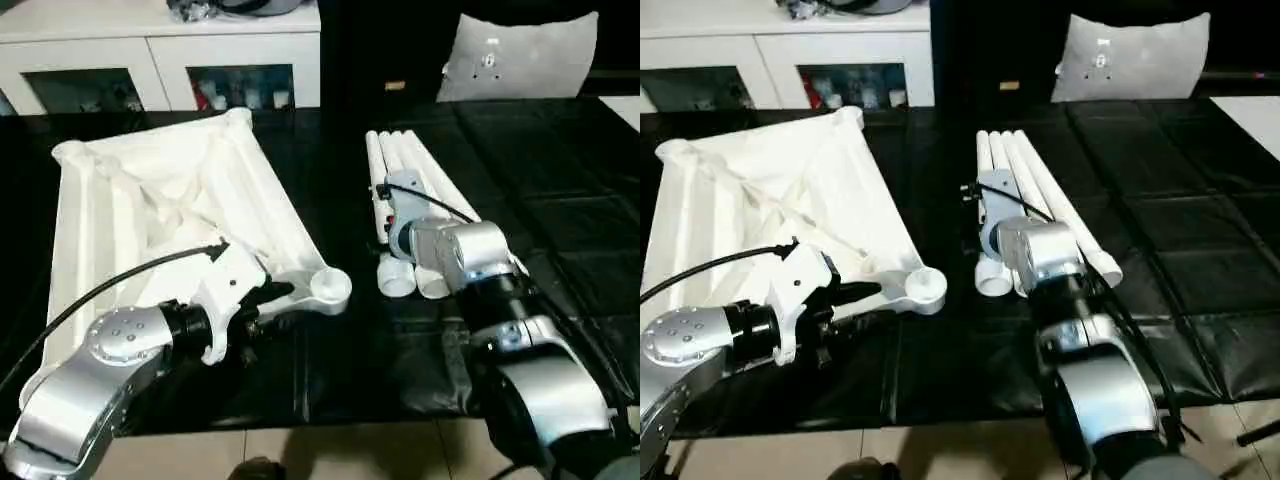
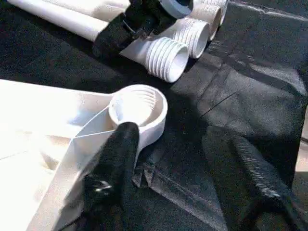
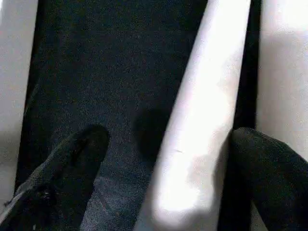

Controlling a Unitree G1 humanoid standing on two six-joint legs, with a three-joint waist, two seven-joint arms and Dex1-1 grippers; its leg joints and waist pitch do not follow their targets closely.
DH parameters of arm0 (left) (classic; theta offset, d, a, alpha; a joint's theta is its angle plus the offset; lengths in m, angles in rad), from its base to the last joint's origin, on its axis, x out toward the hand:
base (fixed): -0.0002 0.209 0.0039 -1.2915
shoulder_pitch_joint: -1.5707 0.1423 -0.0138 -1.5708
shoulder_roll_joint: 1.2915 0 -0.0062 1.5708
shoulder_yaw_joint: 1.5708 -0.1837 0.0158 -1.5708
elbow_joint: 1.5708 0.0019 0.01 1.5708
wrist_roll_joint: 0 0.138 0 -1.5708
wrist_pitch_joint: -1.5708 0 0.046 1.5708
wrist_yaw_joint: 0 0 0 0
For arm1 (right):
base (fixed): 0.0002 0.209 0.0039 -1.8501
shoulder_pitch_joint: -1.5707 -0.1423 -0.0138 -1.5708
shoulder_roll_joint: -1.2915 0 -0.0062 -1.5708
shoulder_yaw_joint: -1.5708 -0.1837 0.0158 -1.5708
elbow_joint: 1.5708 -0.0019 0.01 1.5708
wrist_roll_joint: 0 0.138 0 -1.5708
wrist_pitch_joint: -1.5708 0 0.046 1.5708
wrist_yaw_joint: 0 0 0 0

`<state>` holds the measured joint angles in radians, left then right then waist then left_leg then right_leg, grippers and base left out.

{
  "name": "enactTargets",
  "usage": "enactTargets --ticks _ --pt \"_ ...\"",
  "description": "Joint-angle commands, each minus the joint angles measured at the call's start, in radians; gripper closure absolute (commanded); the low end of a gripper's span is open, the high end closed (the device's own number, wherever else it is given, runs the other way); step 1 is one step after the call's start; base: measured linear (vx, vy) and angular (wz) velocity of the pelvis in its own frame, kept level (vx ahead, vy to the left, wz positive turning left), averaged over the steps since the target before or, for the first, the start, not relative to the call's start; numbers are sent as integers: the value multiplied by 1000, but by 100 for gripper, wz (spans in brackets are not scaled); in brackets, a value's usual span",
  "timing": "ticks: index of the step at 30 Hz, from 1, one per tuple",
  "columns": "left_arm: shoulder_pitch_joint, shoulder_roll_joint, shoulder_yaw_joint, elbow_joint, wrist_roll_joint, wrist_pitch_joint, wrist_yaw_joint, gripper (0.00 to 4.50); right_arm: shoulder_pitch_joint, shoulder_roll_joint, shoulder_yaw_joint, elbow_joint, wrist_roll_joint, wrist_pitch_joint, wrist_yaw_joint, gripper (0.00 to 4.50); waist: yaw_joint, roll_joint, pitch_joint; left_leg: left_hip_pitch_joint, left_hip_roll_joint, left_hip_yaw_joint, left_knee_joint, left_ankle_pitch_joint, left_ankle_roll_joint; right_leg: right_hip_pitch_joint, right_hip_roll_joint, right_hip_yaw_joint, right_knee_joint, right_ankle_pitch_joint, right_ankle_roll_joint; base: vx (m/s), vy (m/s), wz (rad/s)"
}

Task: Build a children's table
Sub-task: Pick table leg

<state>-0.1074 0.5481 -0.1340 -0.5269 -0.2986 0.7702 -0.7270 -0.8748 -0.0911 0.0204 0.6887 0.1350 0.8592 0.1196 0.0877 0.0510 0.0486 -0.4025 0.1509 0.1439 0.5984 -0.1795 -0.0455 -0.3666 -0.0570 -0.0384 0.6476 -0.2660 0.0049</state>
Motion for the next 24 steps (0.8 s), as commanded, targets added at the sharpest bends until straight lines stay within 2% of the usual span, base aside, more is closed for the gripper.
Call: enactTargets --ticks 1,5,6,9,14,24 --pt "-8 15 1 -13 0 11 5 176 -15 2 -10 32 4 -4 8 18 0 3 -68 26 57 -11 -59 -41 -40 37 -72 39 -54 210 -209 0 0 0" --pt "-13 21 -4 -17 -4 22 5 146 -36 1 -18 93 6 -16 14 49 1 5 -67 28 59 -11 -61 -71 -50 35 -73 38 -56 167 -212 0 0 0" --pt "-14 22 -4 -18 -4 23 5 137 -38 1 -20 102 7 -17 17 73 1 5 -67 28 59 -11 -61 -71 -50 35 -73 38 -56 167 -212 0 0 0" --pt "-20 23 -10 -24 -11 31 8 137 -67 6 -39 189 12 -41 46 82 0 5 -68 27 59 -10 -60 -77 -47 36 -76 38 -55 159 -223 0 0 0" --pt "-26 20 -12 -25 -14 33 11 137 -80 5 -47 241 17 -52 71 130 1 2 -69 25 59 -9 -57 -55 -34 37 -75 37 -53 186 -225 0 0 0" --pt "-34 1 -25 -16 26 -2 62 137 -111 -12 -136 352 58 -93 76 208 1 5 -70 26 63 -8 -55 -61 -22 37 -76 35 -53 179 -242 0 0 0"
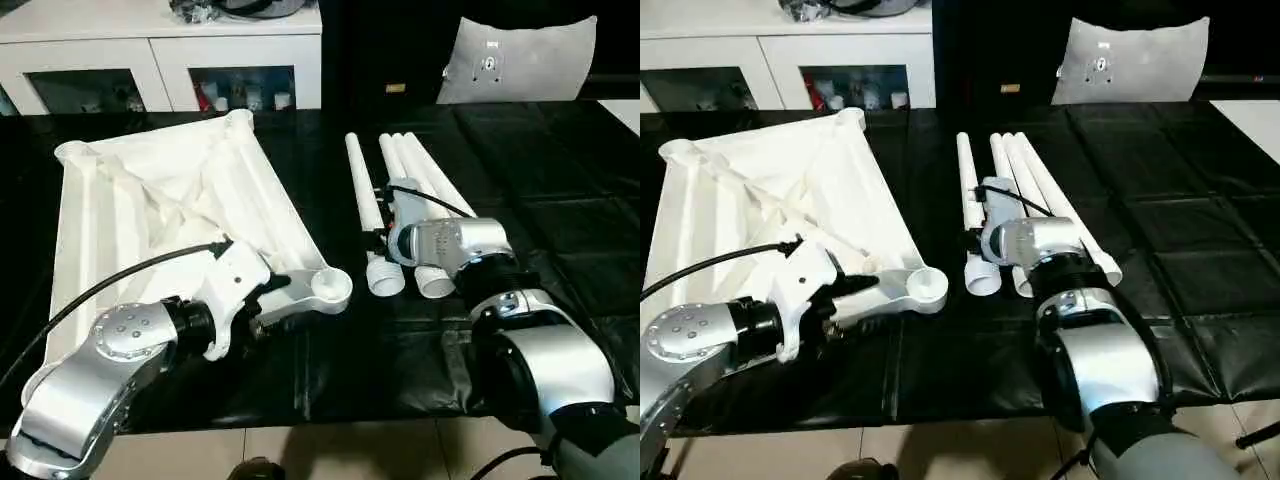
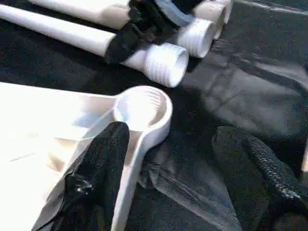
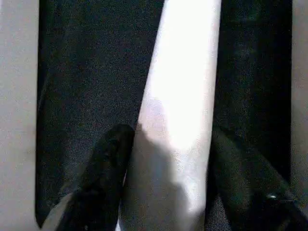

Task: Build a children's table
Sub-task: Pick table leg

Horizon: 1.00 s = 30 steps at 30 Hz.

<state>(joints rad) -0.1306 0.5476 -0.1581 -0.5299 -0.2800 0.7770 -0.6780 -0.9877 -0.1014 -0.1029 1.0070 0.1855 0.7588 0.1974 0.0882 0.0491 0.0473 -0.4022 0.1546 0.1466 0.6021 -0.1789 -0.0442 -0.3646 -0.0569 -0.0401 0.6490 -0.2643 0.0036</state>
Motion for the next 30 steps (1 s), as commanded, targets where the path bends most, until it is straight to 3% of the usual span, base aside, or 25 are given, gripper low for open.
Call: enactTargets --ticks 1,6,8,9,10,12,13,14,15,17,18,19,20,21,22,23,25,28,30 --pt "-12 1 -1 -13 7 -10 15 137 1 -3 -18 35 10 5 -4 212 0 6 -69 26 58 -10 -58 -64 -23 36 -76 37 -54 177 -243 0 0 0" --pt "-23 -9 4 -1 1 -3 24 137 -7 -19 -34 55 7 -46 -19 247 1 6 -69 26 58 -9 -58 -74 -25 34 -76 36 -56 155 -248 0 0 0" --pt "-27 -15 4 6 -3 4 30 137 -3 -18 -54 57 13 -93 -29 255 2 8 -69 27 58 -8 -58 -81 -25 33 -77 36 -56 146 -249 0 0 0" --pt "-33 -24 7 14 2 0 42 137 9 -16 -61 41 16 -157 -22 256 1 7 -69 26 59 -8 -58 -82 -25 33 -77 36 -56 146 -248 0 0 0" --pt "-41 -37 12 22 3 0 56 137 21 -13 -70 22 22 -212 -8 256 3 16 -70 26 60 -8 -56 -88 -28 31 -79 36 -55 152 -244 0 0 0" --pt "-47 -47 17 30 6 0 70 137 29 -11 -77 6 30 -245 7 257 1 11 -71 26 60 -8 -56 -85 -28 34 -78 36 -55 165 -244 0 0 0" --pt "-56 -56 21 40 11 -4 82 137 35 -11 -88 -12 44 -274 32 260 -1 8 -72 23 56 -8 -54 -64 -13 37 -75 34 -53 194 -246 0 0 0" --pt "-86 -88 47 74 12 11 123 137 37 -10 -134 -48 90 -285 53 261 0 17 -72 23 56 -9 -53 -68 -10 37 -76 35 -52 198 -244 0 0 0" --pt "-102 -104 61 90 7 21 139 120 39 -9 -160 -70 117 -289 65 261 1 19 -75 28 59 -9 -50 -69 -7 37 -75 36 -52 214 -245 0 0 0" --pt "-134 -137 91 113 -10 30 164 102 51 -8 -195 -123 162 -304 101 262 1 14 -74 23 56 -9 -51 -52 15 40 -73 33 -52 240 -252 0 0 0" --pt "-145 -150 103 120 -18 35 173 99 56 -8 -204 -141 174 -311 117 262 2 13 -75 25 58 -9 -50 -52 18 39 -75 33 -52 241 -255 0 0 0" --pt "-173 -188 129 136 -37 34 199 89 82 -10 -212 -192 202 -314 165 262 3 21 -76 25 57 -11 -49 -53 23 39 -75 32 -51 237 -257 0 0 0" --pt "-183 -201 137 141 -43 34 207 75 93 -10 -213 -211 210 -317 180 262 3 15 -75 24 60 -11 -49 -59 29 41 -77 33 -54 236 -259 0 0 0" --pt "-223 -253 165 162 -67 29 243 75 142 -14 -213 -292 240 -333 250 262 4 20 -76 23 59 -13 -50 -55 31 42 -76 32 -53 235 -260 0 0 0" --pt "-239 -272 171 170 -73 24 258 58 165 -17 -208 -326 250 -340 285 263 6 17 -73 24 57 -7 -49 -62 39 40 -74 33 -59 235 -256 0 0 0" --pt "-274 -317 184 185 -99 20 279 53 227 -22 -203 -425 298 -327 376 263 14 14 -76 21 60 -12 -48 -58 48 48 -77 33 -57 255 -253 0 0 0" --pt "-293 -341 192 192 -113 21 288 36 261 -24 -203 -479 329 -312 425 263 19 12 -78 21 64 -14 -47 -48 58 47 -80 33 -55 269 -252 0 0 0" --pt "-359 -424 240 221 -200 57 295 28 394 -56 -175 -704 464 -180 600 263 29 5 -74 20 62 -12 -47 -53 85 49 -80 34 -63 240 -255 0 0 0" --pt "-382 -454 264 230 -242 77 297 9 426 -69 -171 -753 505 -132 635 264 32 6 -75 20 64 -15 -47 -53 90 46 -83 34 -63 217 -263 0 0 0"
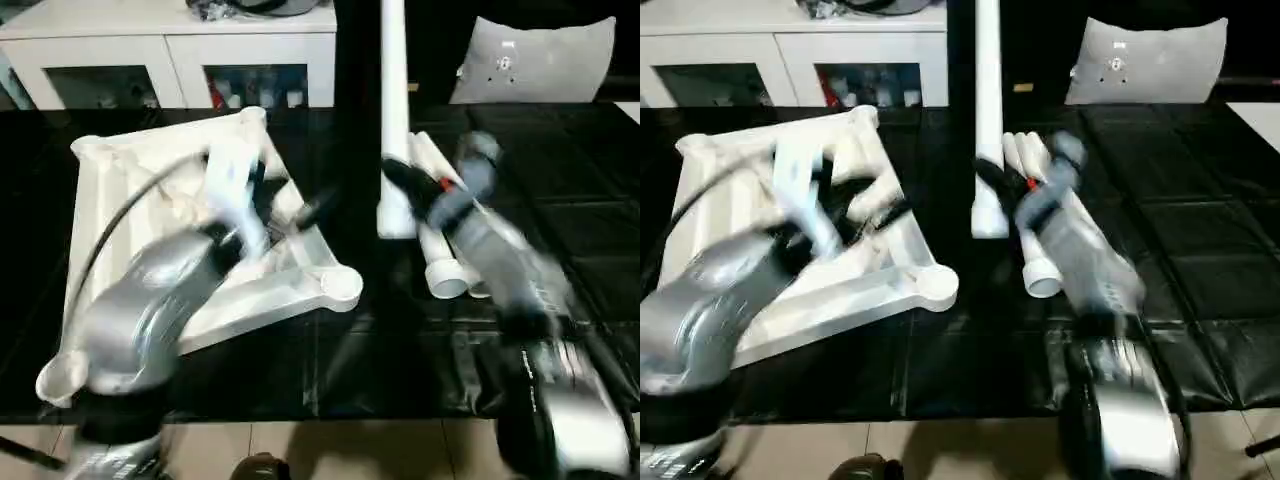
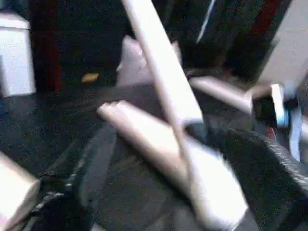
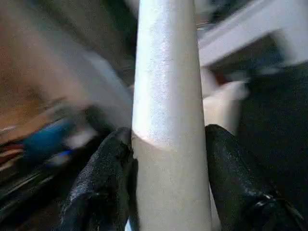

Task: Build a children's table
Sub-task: Pick table leg

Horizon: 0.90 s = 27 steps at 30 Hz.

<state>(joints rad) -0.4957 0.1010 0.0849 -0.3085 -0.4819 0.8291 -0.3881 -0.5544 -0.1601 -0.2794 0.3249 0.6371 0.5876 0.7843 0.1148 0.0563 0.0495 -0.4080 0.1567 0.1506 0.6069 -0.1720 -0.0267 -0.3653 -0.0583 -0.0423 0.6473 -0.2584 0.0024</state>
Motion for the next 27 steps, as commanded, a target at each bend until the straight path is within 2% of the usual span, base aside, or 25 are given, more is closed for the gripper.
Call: enactTargets --ticks 1,2,3,5,8,9,15,16,17,19,20,23,27 --pt "-31 -24 36 14 -64 36 14 9 11 -18 6 -100 79 62 66 264 3 -6 -73 24 61 -18 -55 -77 70 47 -82 35 -66 164 -264 0 0 0" --pt "-40 -33 47 18 -78 44 18 3 22 -22 7 -119 95 75 77 264 5 -5 -74 25 62 -18 -55 -82 68 46 -85 36 -68 145 -266 0 0 0" --pt "-53 -50 64 28 -99 53 26 0 34 -26 6 -137 114 91 88 264 4 -4 -70 25 62 -18 -57 -100 59 44 -85 37 -75 86 -263 0 0 0" --pt "-81 -83 95 48 -161 77 32 0 67 -33 17 -192 158 127 120 264 6 -3 -70 29 62 -17 -56 -111 51 41 -84 38 -79 54 -261 0 0 0" --pt "-100 -102 104 58 -209 95 29 0 96 -38 30 -239 184 157 145 264 8 -5 -69 25 63 -19 -58 -90 55 41 -83 38 -79 63 -252 0 0 0" --pt "-109 -114 109 64 -227 100 28 0 102 -41 37 -252 192 169 152 264 7 -14 -71 25 64 -20 -60 -84 56 41 -84 37 -78 65 -252 0 0 0" --pt "-140 -161 129 88 -283 112 43 0 117 -50 56 -288 208 205 153 264 15 -9 -68 24 64 -19 -60 -92 42 38 -88 40 -85 13 -235 0 0 0" --pt "-140 -163 129 86 -294 114 39 35 120 -51 59 -294 209 207 152 264 14 -11 -67 24 64 -18 -61 -92 43 38 -87 40 -85 15 -232 0 0 0" --pt "-140 -168 134 84 -312 117 41 35 124 -55 66 -300 207 207 151 264 17 -11 -69 23 64 -19 -59 -77 43 39 -87 40 -82 33 -229 0 0 0" --pt "-140 -169 133 82 -320 119 39 35 126 -58 73 -303 200 201 149 264 18 -10 -69 24 63 -19 -59 -70 46 37 -85 40 -81 47 -227 0 0 0" --pt "-138 -165 127 73 -322 119 42 42 131 -61 86 -312 173 178 140 264 19 -12 -69 22 63 -19 -59 -70 47 38 -86 40 -82 46 -225 0 0 0" --pt "-131 -156 108 66 -272 94 67 80 131 -54 112 -321 104 116 102 264 19 -11 -67 24 64 -19 -62 -89 35 36 -86 40 -86 12 -210 0 0 0" --pt "-124 -137 67 65 -168 35 138 75 133 -22 147 -351 16 23 18 264 18 -9 -65 25 69 -23 -69 -109 16 31 -87 43 -90 -16 -184 0 0 0"
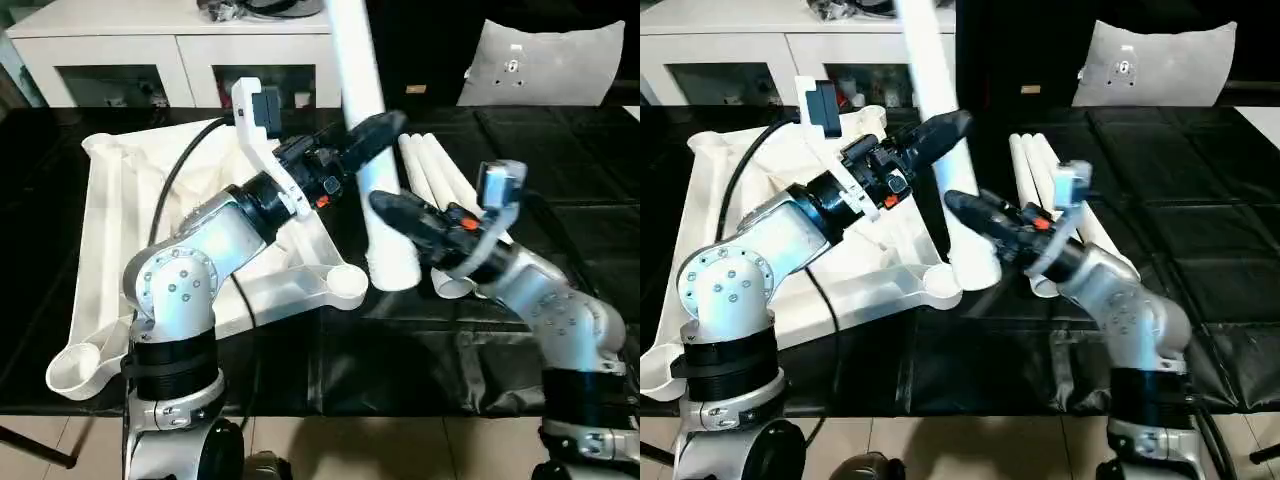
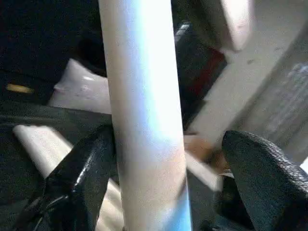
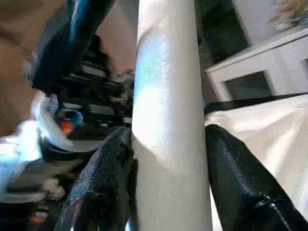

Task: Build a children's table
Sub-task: Pick table leg

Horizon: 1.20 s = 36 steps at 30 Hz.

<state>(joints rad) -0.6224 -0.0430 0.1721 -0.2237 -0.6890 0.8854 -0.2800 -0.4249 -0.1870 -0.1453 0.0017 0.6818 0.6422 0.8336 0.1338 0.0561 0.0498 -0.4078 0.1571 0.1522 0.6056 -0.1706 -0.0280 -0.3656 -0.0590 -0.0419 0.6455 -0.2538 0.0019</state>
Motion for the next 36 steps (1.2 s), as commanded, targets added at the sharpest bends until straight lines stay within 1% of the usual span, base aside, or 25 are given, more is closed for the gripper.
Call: enactTargets --ticks 1,2,4,5,6,9,10,11,12,13,14,15,16,18,19,20,23,28,31,33,34,36 --pt "5 11 -32 -20 67 -39 48 74 6 10 23 -35 -45 -50 -41 264 -2 -7 -66 25 68 -24 -68 -116 12 32 -86 41 -88 -17 -180 0 0 0" --pt "10 9 -48 -24 104 -67 75 74 10 25 39 -40 -76 -86 -61 264 -4 -7 -66 25 68 -25 -68 -116 9 33 -86 42 -87 -6 -176 0 0 0" --pt "18 11 -66 -29 133 -83 91 92 15 37 53 -43 -99 -116 -75 264 -5 -7 -67 25 65 -23 -67 -116 9 34 -85 42 -86 7 -176 0 0 0" --pt "22 13 -78 -31 148 -90 99 111 17 45 61 -43 -114 -138 -85 264 -5 -7 -67 23 66 -23 -66 -107 11 34 -85 42 -85 23 -176 0 0 0" --pt "31 13 -94 -33 176 -108 117 118 22 55 77 -43 -141 -174 -95 264 -3 -6 -69 23 68 -24 -66 -97 14 34 -85 41 -82 45 -175 0 0 0" --pt "40 7 -108 -32 206 -129 139 130 27 64 98 -39 -174 -216 -105 264 -3 -5 -71 23 68 -24 -65 -82 21 34 -83 40 -79 87 -175 0 0 0" --pt "44 9 -121 -30 219 -139 143 140 28 69 106 -38 -187 -235 -111 264 -3 -9 -71 23 66 -23 -64 -78 24 35 -83 40 -78 101 -178 0 0 0" --pt "46 9 -123 -30 222 -140 144 155 28 70 108 -37 -189 -238 -112 264 -2 -8 -71 22 67 -24 -64 -76 26 35 -84 40 -77 102 -178 0 0 0" --pt "55 10 -139 -28 240 -150 154 155 30 77 119 -34 -206 -262 -119 264 -2 -7 -69 22 67 -24 -65 -87 28 33 -84 40 -79 89 -179 0 0 0" --pt "59 3 -139 -28 243 -153 164 163 30 80 124 -31 -215 -275 -122 264 -3 -10 -69 22 67 -23 -65 -95 28 33 -84 40 -81 78 -180 0 0 0" --pt "61 -4 -135 -27 244 -158 172 168 30 82 129 -28 -221 -285 -122 264 -3 -7 -68 23 68 -23 -66 -106 25 33 -85 41 -80 60 -181 0 0 0" --pt "62 -13 -130 -26 245 -165 182 172 31 83 134 -24 -228 -298 -124 264 -4 -8 -67 23 68 -23 -67 -110 25 32 -85 41 -82 55 -181 0 0 0" --pt "63 -17 -126 -26 245 -166 187 177 31 84 137 -23 -231 -303 -126 264 -4 -11 -66 22 68 -22 -67 -114 24 33 -85 42 -83 46 -182 0 0 0" --pt "64 -23 -118 -27 244 -168 198 204 34 86 142 -20 -239 -316 -129 264 -3 -9 -66 22 67 -23 -67 -114 23 32 -84 42 -82 44 -182 0 0 0" --pt "65 -25 -113 -26 243 -171 202 213 35 87 147 -16 -247 -328 -130 264 -3 -11 -66 22 67 -22 -67 -117 23 32 -84 42 -83 36 -180 0 0 0" --pt "65 -27 -112 -25 243 -174 202 213 35 88 150 -12 -253 -338 -130 264 -3 -9 -67 23 68 -22 -67 -115 24 31 -86 43 -83 38 -182 0 0 0" --pt "69 -34 -105 -26 237 -172 209 239 35 91 158 -2 -270 -365 -133 264 -3 -10 -67 22 67 -23 -66 -109 27 31 -84 42 -81 52 -181 0 0 0" --pt "68 -58 -84 -26 205 -157 226 253 32 90 164 10 -281 -386 -138 264 -3 -9 -67 22 67 -22 -65 -104 35 32 -84 42 -80 67 -187 0 0 0" --pt "67 -67 -75 -25 195 -152 236 257 31 90 167 14 -285 -395 -136 264 -3 -12 -66 22 66 -22 -65 -111 40 32 -83 42 -82 54 -189 0 0 0" --pt "67 -77 -62 -22 187 -145 250 260 29 87 170 17 -292 -402 -135 264 -3 -13 -66 22 67 -21 -64 -110 40 32 -84 43 -82 51 -190 0 0 0" --pt "67 -84 -44 -18 173 -135 266 261 27 86 174 19 -299 -409 -140 264 -3 -12 -66 21 67 -21 -64 -107 40 33 -84 43 -81 50 -190 0 0 0" --pt "68 -75 -40 -16 176 -122 272 262 24 83 177 19 -309 -414 -146 264 -3 -12 -67 22 66 -21 -63 -100 43 32 -83 43 -81 53 -188 0 0 0"
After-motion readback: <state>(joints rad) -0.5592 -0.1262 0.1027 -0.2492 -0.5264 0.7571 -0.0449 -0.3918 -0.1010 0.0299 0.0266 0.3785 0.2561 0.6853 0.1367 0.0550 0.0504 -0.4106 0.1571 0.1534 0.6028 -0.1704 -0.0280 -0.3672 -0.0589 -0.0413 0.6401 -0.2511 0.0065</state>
